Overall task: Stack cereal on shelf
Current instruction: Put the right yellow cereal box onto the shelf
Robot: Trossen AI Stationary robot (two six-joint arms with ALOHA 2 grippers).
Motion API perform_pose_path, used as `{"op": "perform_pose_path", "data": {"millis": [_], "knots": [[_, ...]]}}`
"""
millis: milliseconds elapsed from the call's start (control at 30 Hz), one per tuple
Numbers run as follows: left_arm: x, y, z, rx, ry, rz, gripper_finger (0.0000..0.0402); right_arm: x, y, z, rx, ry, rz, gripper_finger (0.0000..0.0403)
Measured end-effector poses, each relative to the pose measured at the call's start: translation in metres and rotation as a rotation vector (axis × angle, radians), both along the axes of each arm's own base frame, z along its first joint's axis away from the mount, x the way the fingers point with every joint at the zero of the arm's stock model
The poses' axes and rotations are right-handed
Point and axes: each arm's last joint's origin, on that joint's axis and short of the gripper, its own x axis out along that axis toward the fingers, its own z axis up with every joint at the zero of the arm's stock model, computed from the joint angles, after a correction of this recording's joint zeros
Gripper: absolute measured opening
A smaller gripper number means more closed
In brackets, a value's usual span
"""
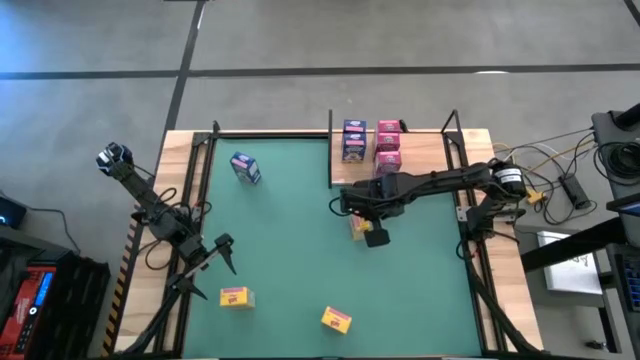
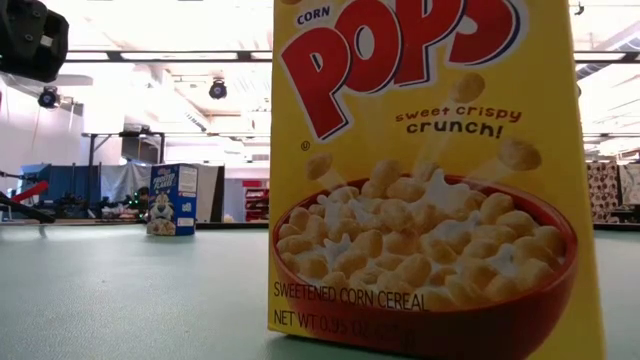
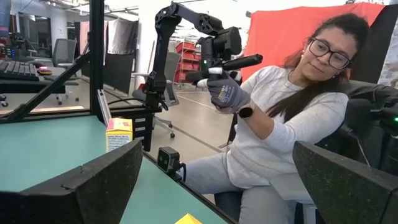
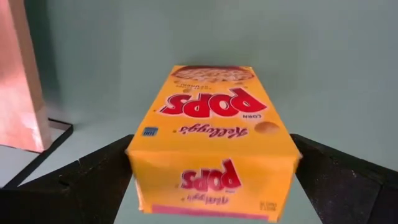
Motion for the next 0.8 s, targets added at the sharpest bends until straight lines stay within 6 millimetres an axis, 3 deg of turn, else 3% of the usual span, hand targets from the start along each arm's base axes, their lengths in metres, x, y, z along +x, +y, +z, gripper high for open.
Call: {"op": "perform_pose_path", "data": {"millis": [233, 567, 800], "knots": [[0.0, 0.0, 0.0, 0.0, 0.0, 0.0, 0.0398, -0.002, 0.0, -0.012, -0.005, 0.002, 0.021, 0.0394], [0.0, 0.0, 0.0, 0.0, 0.0, 0.0, 0.0398, -0.003, 0.0, -0.014, -0.031, 0.012, 0.137, 0.0299], [0.0, 0.0, 0.0, 0.0, 0.0, 0.0, 0.0398, -0.007, 0.0, -0.012, -0.049, 0.045, 0.241, 0.0285]]}}
